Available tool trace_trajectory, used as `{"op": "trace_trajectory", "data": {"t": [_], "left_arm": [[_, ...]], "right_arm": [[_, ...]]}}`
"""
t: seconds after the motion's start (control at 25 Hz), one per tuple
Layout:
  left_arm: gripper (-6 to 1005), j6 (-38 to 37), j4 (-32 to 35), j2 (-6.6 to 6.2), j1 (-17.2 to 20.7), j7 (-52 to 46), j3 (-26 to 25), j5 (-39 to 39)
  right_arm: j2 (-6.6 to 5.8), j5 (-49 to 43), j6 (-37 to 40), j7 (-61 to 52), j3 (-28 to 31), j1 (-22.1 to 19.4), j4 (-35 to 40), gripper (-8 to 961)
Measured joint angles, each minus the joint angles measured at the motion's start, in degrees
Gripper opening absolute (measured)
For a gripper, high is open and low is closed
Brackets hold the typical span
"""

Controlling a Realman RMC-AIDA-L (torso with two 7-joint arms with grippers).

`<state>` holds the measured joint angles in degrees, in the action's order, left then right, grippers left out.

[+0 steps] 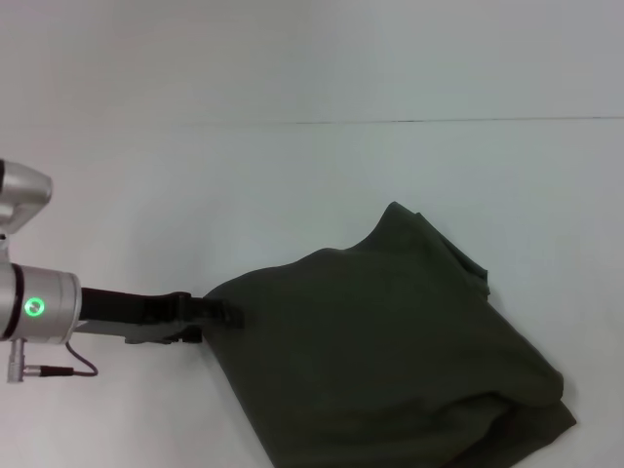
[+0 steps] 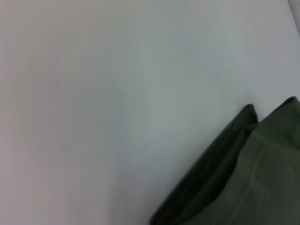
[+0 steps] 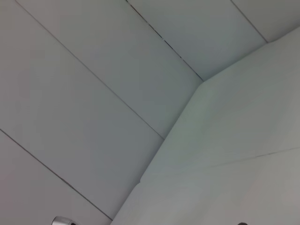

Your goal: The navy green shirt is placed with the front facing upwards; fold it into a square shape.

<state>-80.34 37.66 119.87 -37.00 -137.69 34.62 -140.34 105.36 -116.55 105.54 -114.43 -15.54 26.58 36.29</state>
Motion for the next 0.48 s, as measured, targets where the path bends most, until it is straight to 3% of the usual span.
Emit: {"op": "trace_trajectory", "data": {"t": [0.48], "left_arm": [[853, 1.64, -2.64, 0.17, -2.16, -0.14, 0.56, 0.54]], "right_arm": [[0.02, 0.00, 0.05, 0.00, -0.69, 0.03, 0.00, 787]]}}
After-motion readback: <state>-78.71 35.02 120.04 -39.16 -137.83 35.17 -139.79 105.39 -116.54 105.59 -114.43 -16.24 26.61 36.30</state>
